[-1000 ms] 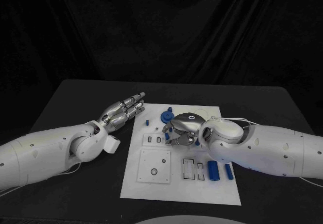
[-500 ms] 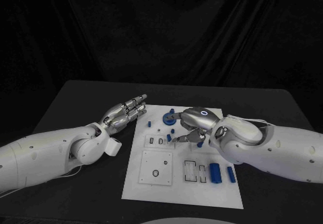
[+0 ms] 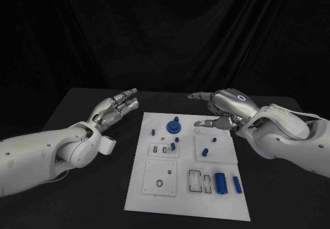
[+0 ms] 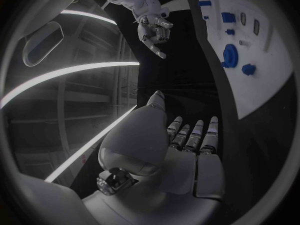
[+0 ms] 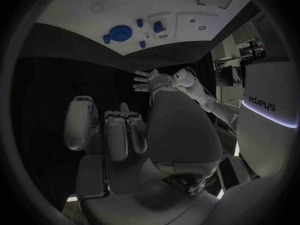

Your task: Assemble the parts on the task board

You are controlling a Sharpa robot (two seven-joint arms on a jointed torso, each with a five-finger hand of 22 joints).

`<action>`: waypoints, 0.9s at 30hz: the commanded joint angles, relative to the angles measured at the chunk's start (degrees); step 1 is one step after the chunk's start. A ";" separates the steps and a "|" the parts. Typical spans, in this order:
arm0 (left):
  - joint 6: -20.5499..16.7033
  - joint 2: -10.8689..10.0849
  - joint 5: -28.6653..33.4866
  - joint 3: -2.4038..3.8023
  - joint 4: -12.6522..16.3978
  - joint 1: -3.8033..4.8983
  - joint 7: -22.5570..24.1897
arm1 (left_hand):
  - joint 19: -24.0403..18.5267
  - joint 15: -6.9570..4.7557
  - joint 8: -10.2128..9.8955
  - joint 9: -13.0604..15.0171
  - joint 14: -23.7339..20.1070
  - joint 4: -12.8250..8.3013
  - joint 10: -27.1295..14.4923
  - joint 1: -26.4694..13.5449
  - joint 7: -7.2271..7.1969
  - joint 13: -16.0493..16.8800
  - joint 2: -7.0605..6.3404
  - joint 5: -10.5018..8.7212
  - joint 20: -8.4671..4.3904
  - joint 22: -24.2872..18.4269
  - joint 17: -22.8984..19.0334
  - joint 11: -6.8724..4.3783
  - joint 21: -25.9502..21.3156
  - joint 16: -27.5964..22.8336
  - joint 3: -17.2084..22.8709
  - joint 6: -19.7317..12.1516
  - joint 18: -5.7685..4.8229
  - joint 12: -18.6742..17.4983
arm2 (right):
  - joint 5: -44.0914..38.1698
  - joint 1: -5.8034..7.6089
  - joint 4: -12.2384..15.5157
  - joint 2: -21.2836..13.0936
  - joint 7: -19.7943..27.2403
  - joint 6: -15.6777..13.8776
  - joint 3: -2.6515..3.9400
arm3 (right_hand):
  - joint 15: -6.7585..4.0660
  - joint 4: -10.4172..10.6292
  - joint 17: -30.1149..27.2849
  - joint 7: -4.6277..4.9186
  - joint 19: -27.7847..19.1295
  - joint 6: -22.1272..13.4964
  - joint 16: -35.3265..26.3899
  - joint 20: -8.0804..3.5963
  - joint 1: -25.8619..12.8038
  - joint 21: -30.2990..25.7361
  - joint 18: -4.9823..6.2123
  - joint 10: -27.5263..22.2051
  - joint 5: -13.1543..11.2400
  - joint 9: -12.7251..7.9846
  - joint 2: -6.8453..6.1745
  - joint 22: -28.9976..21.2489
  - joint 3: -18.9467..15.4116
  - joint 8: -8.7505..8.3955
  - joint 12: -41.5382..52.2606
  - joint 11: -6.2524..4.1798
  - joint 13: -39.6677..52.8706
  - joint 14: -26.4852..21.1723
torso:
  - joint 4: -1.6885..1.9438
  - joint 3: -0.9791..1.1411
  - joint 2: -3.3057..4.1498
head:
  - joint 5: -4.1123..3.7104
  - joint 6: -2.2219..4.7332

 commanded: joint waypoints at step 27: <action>21.87 3.40 -17.08 0.09 1.10 9.27 -50.97 | 38.91 -4.97 0.17 0.44 36.09 -0.43 39.08 -17.01 1.35 22.18 0.74 -12.50 -3.50 5.66 9.12 2.02 17.54 37.84 -14.11 4.08 2.14 36.95 | 0.34 -1.76 -2.91 -2.94 -0.11 4.22 -0.05 | -0.09 -0.47 14.38 0.08 -0.26 5.18 -0.55 0.01 0.60 -0.55 0.76 5.96 0.52 0.86 4.44 9.96 2.23 1.37 0.15 -0.15 15.09 5.89 | -2.54 4.07 -4.49 | 1.67 -1.79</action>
